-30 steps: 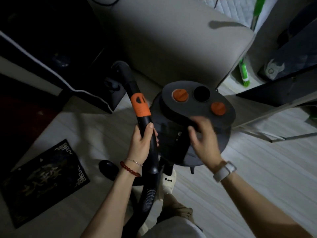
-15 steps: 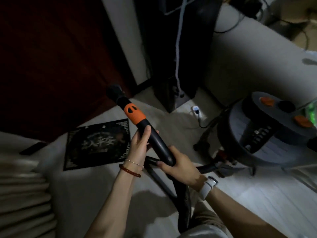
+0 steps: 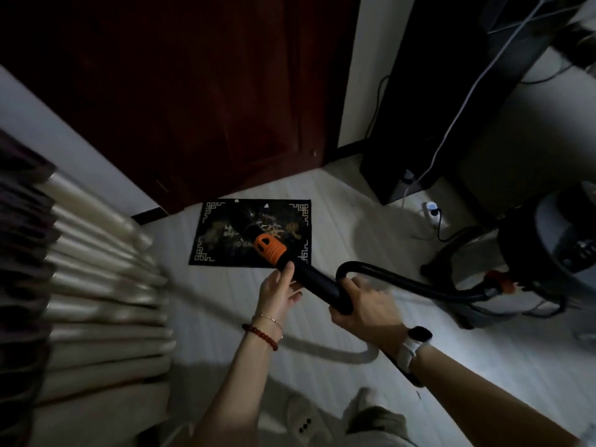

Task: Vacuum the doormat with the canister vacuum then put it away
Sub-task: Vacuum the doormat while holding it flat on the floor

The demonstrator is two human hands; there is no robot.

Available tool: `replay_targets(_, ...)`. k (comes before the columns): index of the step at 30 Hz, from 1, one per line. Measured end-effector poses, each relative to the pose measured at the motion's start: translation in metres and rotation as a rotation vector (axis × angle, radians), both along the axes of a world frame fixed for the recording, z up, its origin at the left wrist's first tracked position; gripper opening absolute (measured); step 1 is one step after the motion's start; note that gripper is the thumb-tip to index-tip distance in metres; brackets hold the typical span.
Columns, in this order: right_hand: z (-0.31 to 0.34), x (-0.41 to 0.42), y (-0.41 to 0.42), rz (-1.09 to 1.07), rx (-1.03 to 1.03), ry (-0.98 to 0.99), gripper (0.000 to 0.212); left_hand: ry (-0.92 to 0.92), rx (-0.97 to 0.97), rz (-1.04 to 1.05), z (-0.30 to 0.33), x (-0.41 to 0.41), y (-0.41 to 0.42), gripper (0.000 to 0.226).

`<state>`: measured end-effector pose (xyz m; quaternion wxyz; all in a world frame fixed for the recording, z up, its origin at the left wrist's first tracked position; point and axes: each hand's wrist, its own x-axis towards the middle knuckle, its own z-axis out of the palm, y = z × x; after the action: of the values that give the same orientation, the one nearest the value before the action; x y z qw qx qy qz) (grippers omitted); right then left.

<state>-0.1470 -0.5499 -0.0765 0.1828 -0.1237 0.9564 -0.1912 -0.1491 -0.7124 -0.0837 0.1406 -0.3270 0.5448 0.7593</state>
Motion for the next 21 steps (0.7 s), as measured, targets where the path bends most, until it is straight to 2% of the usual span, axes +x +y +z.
replay_targets(5,-0.021,0.011,-0.022,0.017,-0.031,-0.079,0.034,-0.056,0.086,0.106,-0.017,-0.009,-0.034,0.013)
replay_targets(10,-0.034,-0.018,-0.061,-0.039,-0.073,-0.138,0.03,-0.098,0.061,0.004,-0.029,-0.039,-0.056,0.028)
replay_targets(15,-0.067,-0.1,-0.108,-0.166,-0.127,0.002,0.042,-0.073,-0.025,-0.146,-0.054,-0.125,-0.078,0.024)
replay_targets(18,-0.105,-0.167,-0.123,-0.226,-0.143,-0.017,0.039,-0.075,-0.055,-0.267,-0.092,-0.188,-0.103,0.009)
replay_targets(21,-0.15,-0.216,-0.131,-0.263,-0.086,-0.089,0.047,-0.089,-0.187,-0.332,-0.14,-0.229,-0.133,0.011)
